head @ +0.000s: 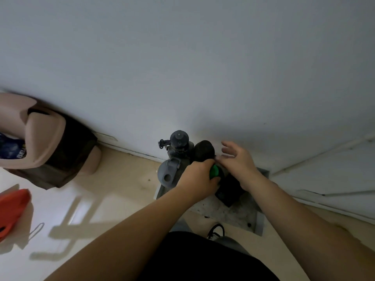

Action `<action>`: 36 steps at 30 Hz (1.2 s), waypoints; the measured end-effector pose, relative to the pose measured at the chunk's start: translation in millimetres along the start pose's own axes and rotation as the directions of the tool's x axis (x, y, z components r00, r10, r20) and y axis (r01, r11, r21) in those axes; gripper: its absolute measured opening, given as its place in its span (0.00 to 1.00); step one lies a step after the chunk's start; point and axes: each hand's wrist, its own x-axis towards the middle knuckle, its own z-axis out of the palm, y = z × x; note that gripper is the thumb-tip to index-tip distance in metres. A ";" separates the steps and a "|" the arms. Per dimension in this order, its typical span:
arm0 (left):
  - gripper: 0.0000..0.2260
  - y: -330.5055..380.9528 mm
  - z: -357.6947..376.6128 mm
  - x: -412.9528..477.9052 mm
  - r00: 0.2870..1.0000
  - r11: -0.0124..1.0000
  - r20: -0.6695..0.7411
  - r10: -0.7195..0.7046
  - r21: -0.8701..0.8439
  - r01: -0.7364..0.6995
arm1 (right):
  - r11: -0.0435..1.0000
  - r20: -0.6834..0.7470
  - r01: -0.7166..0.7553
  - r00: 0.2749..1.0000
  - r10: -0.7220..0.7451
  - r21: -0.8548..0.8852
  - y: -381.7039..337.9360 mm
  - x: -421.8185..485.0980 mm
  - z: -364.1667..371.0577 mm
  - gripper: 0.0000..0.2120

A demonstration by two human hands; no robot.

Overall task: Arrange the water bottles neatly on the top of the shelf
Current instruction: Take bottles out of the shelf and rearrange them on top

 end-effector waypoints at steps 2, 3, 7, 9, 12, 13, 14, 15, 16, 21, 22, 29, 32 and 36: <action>0.18 13.0 2.0 11.4 1.000 0.999 0.016 0.006 0.035 -0.007 | 1.000 -0.183 0.007 0.983 -0.006 0.003 8.0 -8.1 -9.7 0.18; 0.17 19.3 3.0 18.1 1.000 0.998 0.027 -0.001 0.059 0.000 | 0.999 -0.234 -0.006 0.972 0.017 0.049 11.8 -11.3 -12.5 0.14; 0.14 41.4 4.7 45.7 0.997 0.984 0.041 -0.062 0.171 0.054 | 0.937 -0.112 -0.191 0.966 0.232 0.294 18.1 -24.0 -18.4 0.12; 0.10 50.1 4.4 56.9 0.997 0.976 0.028 -0.072 0.207 0.065 | 0.910 -0.043 -0.251 0.959 0.280 0.329 21.3 -25.9 -21.9 0.14; 0.08 53.7 4.4 66.3 0.996 0.973 -0.008 -0.084 0.216 0.084 | 0.860 0.052 -0.307 0.948 0.313 0.408 24.5 -25.3 -26.9 0.19; 0.08 52.7 5.1 67.0 0.995 0.974 -0.017 -0.095 0.204 0.096 | 0.844 0.083 -0.319 0.945 0.315 0.432 25.3 -24.6 -28.2 0.20; 0.08 51.1 6.2 66.9 0.994 0.977 -0.019 -0.106 0.186 0.108 | 0.834 0.109 -0.326 0.944 0.310 0.445 25.1 -23.9 -29.2 0.22; 0.09 49.8 7.5 65.9 0.993 0.980 -0.018 -0.118 0.161 0.119 | 0.835 0.127 -0.327 0.945 0.302 0.443 24.7 -23.1 -29.9 0.22; 0.11 48.9 9.0 64.2 0.991 0.982 -0.015 -0.130 0.135 0.131 | 0.840 0.139 -0.326 0.945 0.295 0.433 24.4 -22.2 -30.3 0.22; 0.26 47.6 4.9 47.5 0.986 0.984 -0.040 -0.163 0.067 0.166 | 0.886 0.060 -0.270 0.962 0.268 0.377 19.8 -24.4 -29.9 0.16; 0.27 45.8 2.8 40.4 0.984 0.985 -0.071 -0.163 0.047 0.166 | 0.905 0.019 -0.244 0.967 0.253 0.347 18.9 -26.2 -29.6 0.13; 0.20 34.4 2.6 -30.4 0.942 0.987 -0.303 -0.148 -0.110 0.120 | 0.984 0.009 -0.096 0.995 0.095 0.149 16.1 -48.1 -18.6 0.07; 0.15 27.4 11.2 -48.1 0.941 0.987 -0.311 -0.133 -0.128 0.097 | 0.985 -0.009 -0.075 0.997 0.078 0.154 17.6 -59.4 -9.1 0.08; 0.12 15.8 19.3 -64.5 0.954 0.982 -0.261 -0.147 -0.155 0.109 | 0.981 -0.068 -0.099 0.991 0.112 0.169 26.8 -82.1 -2.0 0.08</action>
